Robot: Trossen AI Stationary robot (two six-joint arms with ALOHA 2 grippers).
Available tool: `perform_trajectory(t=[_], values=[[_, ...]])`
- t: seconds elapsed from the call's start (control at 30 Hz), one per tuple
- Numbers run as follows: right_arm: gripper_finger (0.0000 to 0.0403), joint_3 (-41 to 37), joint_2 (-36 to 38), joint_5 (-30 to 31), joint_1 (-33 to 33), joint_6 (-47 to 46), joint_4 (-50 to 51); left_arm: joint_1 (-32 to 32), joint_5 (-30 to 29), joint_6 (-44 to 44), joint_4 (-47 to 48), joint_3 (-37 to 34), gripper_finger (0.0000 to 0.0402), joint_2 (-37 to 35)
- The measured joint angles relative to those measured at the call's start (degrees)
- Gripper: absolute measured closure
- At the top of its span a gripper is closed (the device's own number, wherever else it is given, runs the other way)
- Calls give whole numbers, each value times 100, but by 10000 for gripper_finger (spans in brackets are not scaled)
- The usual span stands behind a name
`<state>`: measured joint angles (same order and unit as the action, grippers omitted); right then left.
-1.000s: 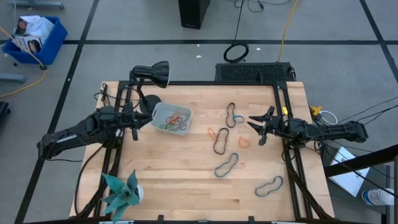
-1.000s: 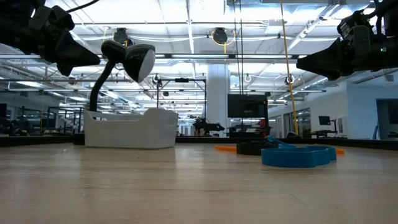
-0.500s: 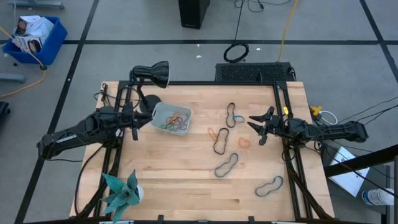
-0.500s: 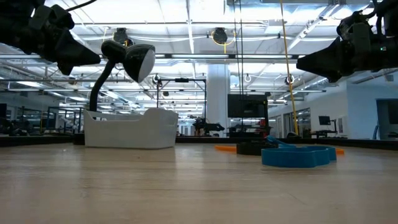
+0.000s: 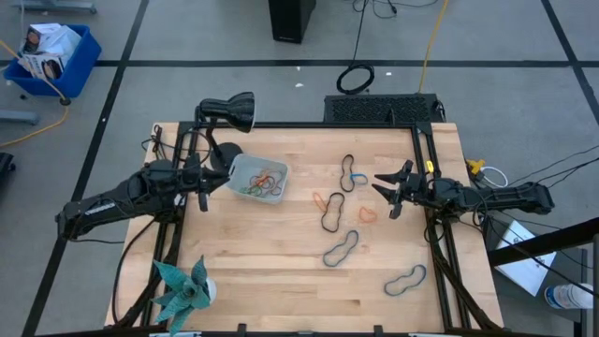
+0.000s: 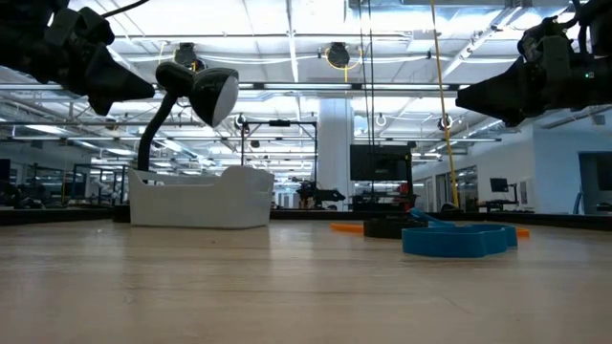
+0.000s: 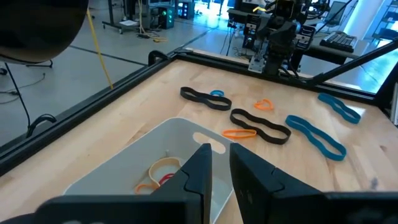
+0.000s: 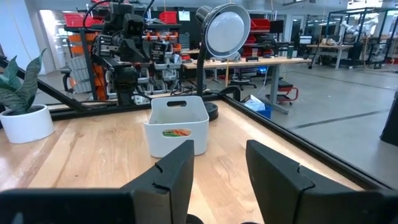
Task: Pick and place rubber bands into bin
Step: Put the top black rubber band into the gray bin
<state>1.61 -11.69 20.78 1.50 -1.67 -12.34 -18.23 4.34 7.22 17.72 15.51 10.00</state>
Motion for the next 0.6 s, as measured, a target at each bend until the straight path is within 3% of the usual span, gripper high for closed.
perform_trajectory(t=[0.3, 0.5, 0.6], values=[[259, 339, -114, -2, 0, 257, -208, 0, -400, 4, 0, 0, 339, 0], [259, 1395, -775, 114, -4, 673, 188, 2, -490, 9, 2, 0, 339, 0], [259, 2040, -1348, 676, -5, 558, 767, 2, -490, 62, 4, 2, 339, 11]])
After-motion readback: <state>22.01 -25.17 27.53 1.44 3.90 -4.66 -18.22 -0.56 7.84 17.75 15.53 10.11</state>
